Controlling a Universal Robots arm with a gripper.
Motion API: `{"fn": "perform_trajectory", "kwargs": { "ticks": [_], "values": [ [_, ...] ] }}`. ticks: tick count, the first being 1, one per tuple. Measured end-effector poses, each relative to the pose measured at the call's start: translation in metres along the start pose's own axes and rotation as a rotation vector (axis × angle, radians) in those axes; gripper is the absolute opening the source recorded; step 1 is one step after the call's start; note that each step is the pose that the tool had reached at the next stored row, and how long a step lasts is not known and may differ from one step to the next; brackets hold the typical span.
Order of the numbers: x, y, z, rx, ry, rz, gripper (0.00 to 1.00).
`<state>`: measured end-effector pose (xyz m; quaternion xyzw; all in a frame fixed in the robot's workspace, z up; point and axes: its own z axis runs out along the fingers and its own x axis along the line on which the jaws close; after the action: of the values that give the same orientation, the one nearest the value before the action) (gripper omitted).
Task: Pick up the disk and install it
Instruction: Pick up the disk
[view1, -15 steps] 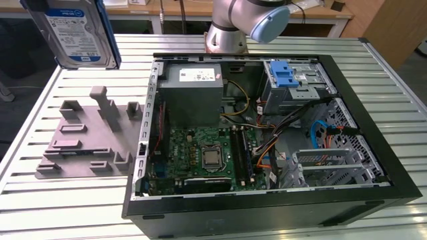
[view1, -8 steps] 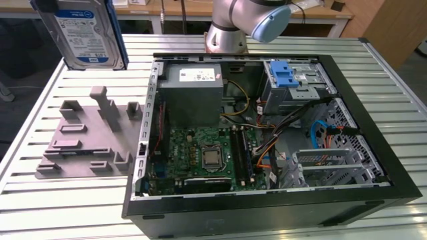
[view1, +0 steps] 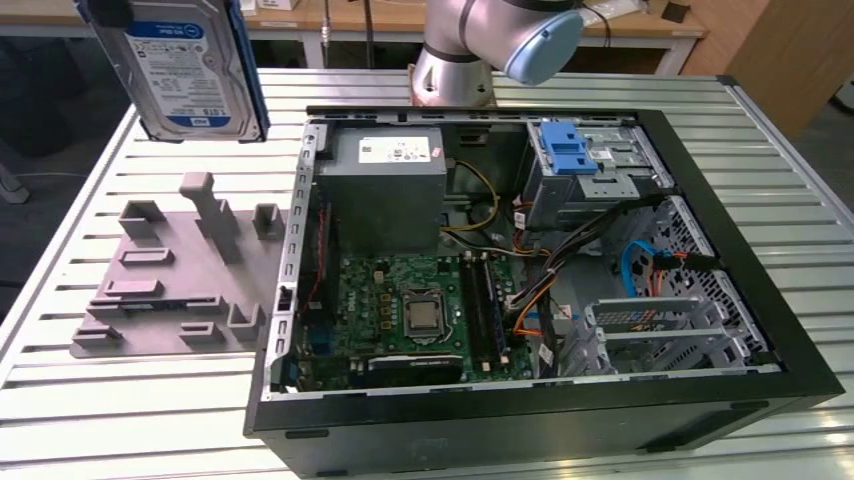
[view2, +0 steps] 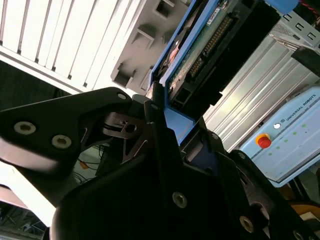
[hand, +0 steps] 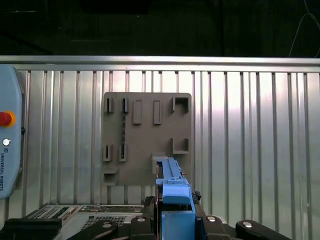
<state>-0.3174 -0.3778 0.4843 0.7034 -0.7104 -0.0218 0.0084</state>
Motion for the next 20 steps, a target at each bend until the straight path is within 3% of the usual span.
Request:
{"fn": "perform_trajectory", "kwargs": {
  "ticks": [10,20],
  "values": [
    [0.0026,-0.0011,-0.0085,-0.0001,0.0001,0.000,0.36],
    [0.0260,-0.0029,-0.0089,0.0000,0.0000,0.000,0.36]
  ]
}}
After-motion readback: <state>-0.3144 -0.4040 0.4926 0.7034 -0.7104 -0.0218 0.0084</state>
